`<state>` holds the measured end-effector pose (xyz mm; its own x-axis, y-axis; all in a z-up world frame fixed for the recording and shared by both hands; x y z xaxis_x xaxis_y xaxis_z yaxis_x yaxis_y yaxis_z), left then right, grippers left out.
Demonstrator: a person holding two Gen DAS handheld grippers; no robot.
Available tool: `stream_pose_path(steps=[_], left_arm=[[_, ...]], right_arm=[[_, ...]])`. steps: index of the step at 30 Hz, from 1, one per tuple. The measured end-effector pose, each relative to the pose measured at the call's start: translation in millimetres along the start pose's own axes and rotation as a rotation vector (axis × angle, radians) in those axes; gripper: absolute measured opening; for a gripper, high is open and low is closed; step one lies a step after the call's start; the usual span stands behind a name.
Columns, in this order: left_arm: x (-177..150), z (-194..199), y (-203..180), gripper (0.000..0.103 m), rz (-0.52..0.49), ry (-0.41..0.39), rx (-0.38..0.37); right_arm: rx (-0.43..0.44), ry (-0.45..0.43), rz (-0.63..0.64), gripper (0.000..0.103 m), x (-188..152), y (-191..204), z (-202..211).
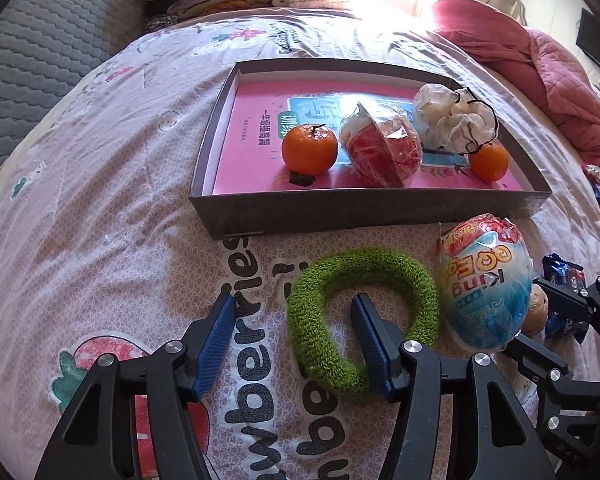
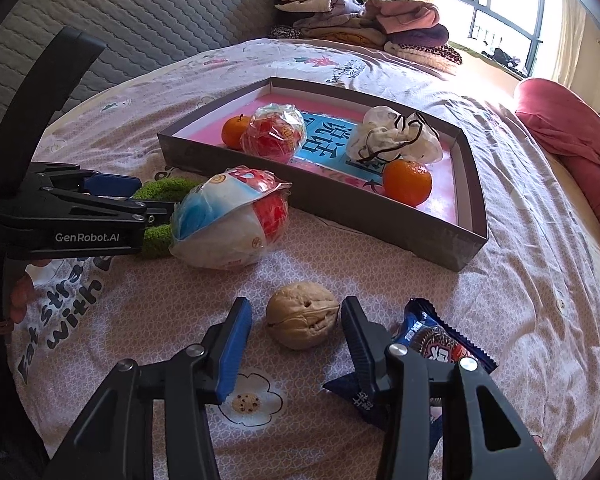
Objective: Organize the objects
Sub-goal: 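Close the left tool on the green ring while the right tool closes on the walnut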
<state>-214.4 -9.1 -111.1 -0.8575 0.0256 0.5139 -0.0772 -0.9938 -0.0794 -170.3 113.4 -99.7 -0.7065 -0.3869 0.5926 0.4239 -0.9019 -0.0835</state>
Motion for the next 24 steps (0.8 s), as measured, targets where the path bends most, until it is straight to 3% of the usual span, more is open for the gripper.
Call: stream_pose_path(steps=[10, 16, 24], left_arm=[[1, 1, -11, 0.031, -0.019, -0.004, -0.045], [0, 3, -16, 0.019, -0.052, -0.023, -0.023], [0, 11, -13, 0.015, -0.030, -0.035, -0.055]], right_arm=[[0.017, 0.000, 0.009, 0.036, 0, 2, -2], [0.044, -0.005, 0.003, 0.036, 0, 4, 0], [0.074, -0.009, 0.002, 0.036, 0, 8, 4]])
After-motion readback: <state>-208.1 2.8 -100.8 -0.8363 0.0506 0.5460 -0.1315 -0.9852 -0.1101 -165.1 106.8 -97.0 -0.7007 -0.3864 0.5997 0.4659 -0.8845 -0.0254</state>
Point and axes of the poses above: each gripper's, at about its wrist camera, not at the fingertips, and z roughly against the way its jaws point, y to its left, x to its top, the point moved 9 cm from there along -z, roughly the way its jaws point, and after that the axes turned 4 degrees about -x, right-handed, at the moved point
